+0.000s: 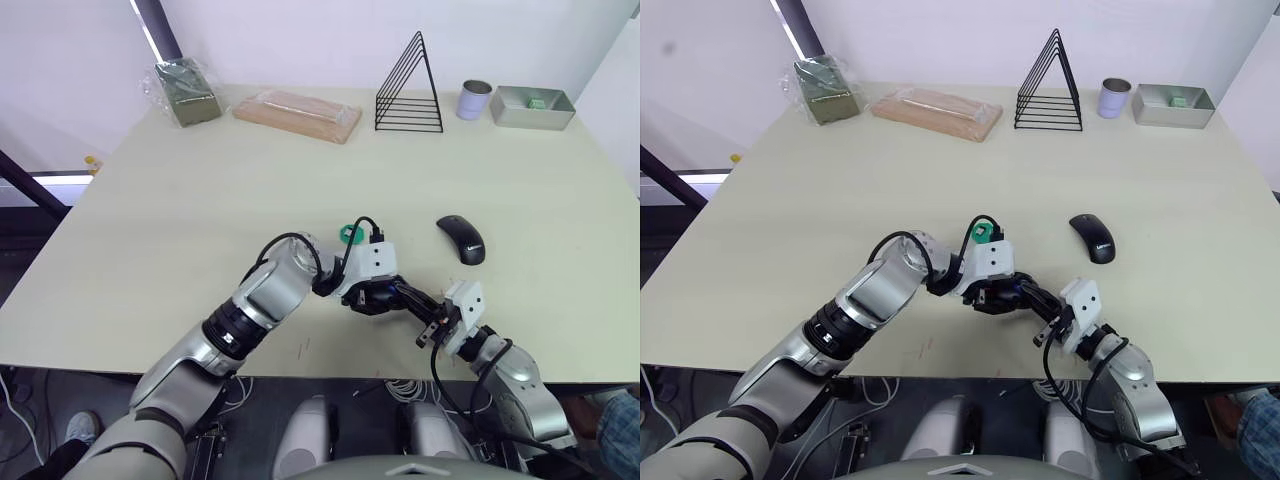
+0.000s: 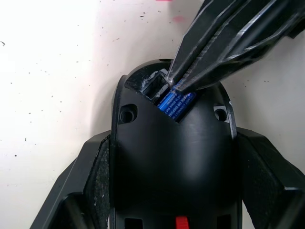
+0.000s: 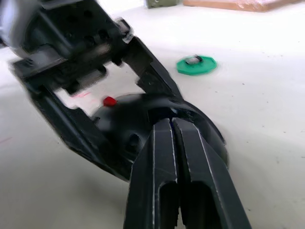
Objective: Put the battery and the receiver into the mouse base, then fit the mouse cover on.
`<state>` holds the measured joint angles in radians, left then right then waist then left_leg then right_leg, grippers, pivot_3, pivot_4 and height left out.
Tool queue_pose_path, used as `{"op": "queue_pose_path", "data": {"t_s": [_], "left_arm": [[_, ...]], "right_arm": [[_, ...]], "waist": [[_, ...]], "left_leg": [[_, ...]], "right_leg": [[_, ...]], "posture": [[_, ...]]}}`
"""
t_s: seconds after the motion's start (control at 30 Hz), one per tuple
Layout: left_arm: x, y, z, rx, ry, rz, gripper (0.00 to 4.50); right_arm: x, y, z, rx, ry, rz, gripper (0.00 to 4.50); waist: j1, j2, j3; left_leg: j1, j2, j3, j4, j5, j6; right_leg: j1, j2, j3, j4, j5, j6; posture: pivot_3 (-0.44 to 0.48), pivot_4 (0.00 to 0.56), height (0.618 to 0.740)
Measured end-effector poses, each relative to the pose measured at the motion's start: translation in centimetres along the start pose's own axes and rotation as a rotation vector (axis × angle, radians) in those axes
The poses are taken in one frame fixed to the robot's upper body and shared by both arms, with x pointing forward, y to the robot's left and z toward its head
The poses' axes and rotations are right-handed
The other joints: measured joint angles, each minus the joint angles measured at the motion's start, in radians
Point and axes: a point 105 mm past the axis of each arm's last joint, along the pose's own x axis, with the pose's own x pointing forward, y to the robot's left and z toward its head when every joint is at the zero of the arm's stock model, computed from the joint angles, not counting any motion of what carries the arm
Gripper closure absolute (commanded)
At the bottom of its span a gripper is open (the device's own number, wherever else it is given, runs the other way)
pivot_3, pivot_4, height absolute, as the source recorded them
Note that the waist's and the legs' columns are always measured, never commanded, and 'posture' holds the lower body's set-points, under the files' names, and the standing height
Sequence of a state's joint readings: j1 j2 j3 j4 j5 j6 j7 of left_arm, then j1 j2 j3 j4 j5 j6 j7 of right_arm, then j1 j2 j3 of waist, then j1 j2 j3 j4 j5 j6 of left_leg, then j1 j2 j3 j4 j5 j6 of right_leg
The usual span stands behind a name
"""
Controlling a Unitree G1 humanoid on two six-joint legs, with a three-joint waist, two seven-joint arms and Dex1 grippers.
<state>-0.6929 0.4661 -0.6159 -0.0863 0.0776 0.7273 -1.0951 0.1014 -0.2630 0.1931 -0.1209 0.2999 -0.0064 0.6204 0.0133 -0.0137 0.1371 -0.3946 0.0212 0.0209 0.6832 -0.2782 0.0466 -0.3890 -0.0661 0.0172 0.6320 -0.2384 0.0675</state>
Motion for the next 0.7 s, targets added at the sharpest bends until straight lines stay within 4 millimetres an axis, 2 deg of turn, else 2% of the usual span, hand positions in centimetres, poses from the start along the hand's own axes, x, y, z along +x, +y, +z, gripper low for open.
{"op": "queue_pose_path", "data": {"t_s": [0.3,0.47,0.57,0.7], "left_arm": [[0.1,0.0,-0.2,-0.011,0.005,-0.001,1.58],[0.1,0.0,0.0,-0.005,-0.002,-0.004,1.58],[0.1,0.0,0.0,-0.006,-0.001,-0.004,1.58],[0.2,0.0,0.1,-0.006,-0.003,-0.005,1.58]], "right_arm": [[0.3,-0.2,-0.2,-0.026,0.003,0.004,4.43],[-0.8,-0.5,0.9,-0.047,0.054,0.030,4.43],[-2.1,-1.1,3.6,-0.074,0.049,0.046,4.43],[-3.7,-1.3,6.0,-0.113,0.076,0.095,4.43]], "waist": [[-0.001,-0.001,-0.003],[0.002,0.001,-0.002],[0.001,0.001,-0.001],[0.002,0.002,-0.001]], "left_leg": [[0.004,0.001,0.000,0.000,0.000,0.000],[0.001,0.001,-0.001,0.000,0.000,0.000],[0.000,0.001,-0.001,0.000,0.000,0.000],[0.000,0.000,-0.001,0.000,0.000,0.000]], "right_leg": [[0.003,0.000,0.000,0.000,0.000,0.000],[0.002,-0.001,0.000,0.000,0.000,0.000],[0.002,-0.001,0.000,0.000,0.000,0.000],[0.002,-0.001,-0.001,-0.001,0.000,0.000]], "posture": [[0.000,0.150,0.740],[0.000,0.150,0.740],[0.000,0.150,0.740],[0.000,0.150,0.740]]}}
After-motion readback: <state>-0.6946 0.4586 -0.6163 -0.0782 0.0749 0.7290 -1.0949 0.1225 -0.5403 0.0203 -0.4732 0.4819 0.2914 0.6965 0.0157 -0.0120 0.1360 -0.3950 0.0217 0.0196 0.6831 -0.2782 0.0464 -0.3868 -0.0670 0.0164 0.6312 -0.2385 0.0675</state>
